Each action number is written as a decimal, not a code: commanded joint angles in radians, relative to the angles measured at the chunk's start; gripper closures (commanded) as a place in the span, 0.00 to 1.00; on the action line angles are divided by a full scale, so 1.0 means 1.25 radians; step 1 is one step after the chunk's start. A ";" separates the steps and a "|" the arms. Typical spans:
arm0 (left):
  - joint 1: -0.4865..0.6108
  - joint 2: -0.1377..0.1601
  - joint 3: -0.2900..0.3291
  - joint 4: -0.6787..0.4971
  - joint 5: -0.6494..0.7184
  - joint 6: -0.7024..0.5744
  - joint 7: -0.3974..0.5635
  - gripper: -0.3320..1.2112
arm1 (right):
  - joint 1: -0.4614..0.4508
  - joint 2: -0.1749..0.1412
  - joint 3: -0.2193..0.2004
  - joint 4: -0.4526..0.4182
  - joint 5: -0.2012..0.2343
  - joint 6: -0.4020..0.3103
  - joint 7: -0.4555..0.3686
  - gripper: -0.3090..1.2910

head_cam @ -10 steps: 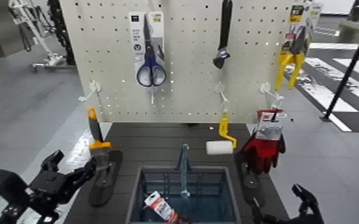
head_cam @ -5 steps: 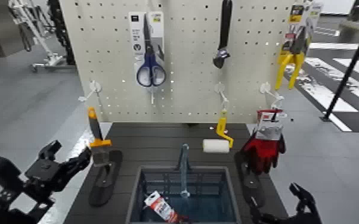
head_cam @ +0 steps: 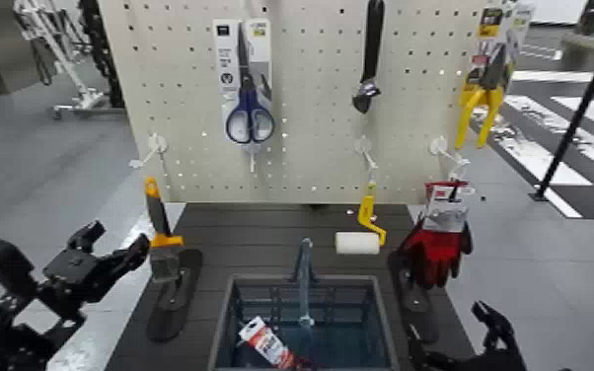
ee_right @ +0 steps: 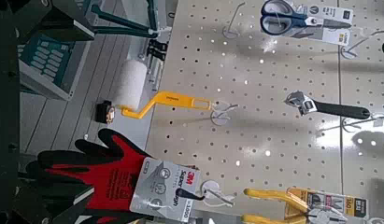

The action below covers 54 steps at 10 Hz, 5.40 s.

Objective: Put the yellow paint brush into the crate.

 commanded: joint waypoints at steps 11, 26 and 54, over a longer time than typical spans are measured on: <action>-0.219 0.069 -0.123 0.243 -0.123 0.032 -0.141 0.33 | -0.039 0.004 0.021 0.031 -0.020 0.004 0.034 0.29; -0.219 0.064 -0.117 0.225 -0.164 0.034 -0.132 0.98 | -0.038 0.002 0.016 0.030 -0.023 0.002 0.041 0.29; -0.088 -0.006 -0.334 0.061 0.136 0.183 -0.158 0.98 | -0.033 0.006 0.015 0.030 -0.020 0.001 0.040 0.29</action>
